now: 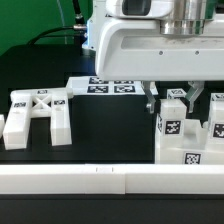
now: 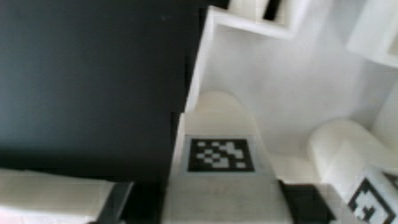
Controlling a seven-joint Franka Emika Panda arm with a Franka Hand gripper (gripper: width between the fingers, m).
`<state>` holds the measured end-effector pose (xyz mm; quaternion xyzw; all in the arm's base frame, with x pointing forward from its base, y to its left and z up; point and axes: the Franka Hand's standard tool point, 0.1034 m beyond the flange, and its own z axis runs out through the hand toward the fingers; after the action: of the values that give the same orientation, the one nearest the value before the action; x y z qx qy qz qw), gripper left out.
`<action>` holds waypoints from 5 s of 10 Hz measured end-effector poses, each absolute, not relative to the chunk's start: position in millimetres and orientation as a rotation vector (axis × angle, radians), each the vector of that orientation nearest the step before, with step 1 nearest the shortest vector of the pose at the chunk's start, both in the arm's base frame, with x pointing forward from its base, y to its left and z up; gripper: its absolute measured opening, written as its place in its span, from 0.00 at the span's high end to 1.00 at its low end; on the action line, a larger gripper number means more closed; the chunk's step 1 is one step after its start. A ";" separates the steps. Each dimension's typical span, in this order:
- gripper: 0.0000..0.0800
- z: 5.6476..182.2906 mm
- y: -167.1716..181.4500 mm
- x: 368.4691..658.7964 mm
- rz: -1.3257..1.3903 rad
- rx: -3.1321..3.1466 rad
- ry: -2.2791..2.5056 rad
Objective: Assemble chair
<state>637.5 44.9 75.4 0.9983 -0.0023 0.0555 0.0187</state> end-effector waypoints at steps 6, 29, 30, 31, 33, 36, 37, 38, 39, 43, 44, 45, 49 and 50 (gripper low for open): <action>0.63 76.0 34.4 637.4 0.185 3.009 -0.806; 0.19 36.9 26.6 597.0 0.202 2.958 -0.888; 0.19 30.8 26.1 598.3 0.197 2.955 -0.883; 0.19 27.4 25.6 599.0 0.194 2.954 -0.874; 0.19 19.5 24.0 598.3 0.183 2.950 -0.864; 0.19 7.8 23.1 598.8 0.170 2.943 -0.856; 0.21 6.8 23.0 598.7 0.169 2.942 -0.855; 0.21 6.5 22.9 598.4 0.168 2.943 -0.852; 0.43 6.5 22.8 598.3 0.168 2.946 -0.841; 0.95 8.2 23.1 599.4 0.172 2.953 -0.818; 0.95 10.0 23.3 600.2 0.175 2.957 -0.806; 0.95 10.8 23.3 600.5 0.177 2.959 -0.801; 0.96 32.7 27.7 603.5 0.176 2.990 -0.729; 0.96 47.3 28.3 603.5 0.169 3.011 -0.668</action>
Offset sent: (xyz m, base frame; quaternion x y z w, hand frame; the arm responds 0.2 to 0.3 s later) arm -0.0066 0.0000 -0.0057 -0.0106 -0.0102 0.1966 0.9804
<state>603.5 28.3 47.3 0.9745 -0.2161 0.0547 0.0264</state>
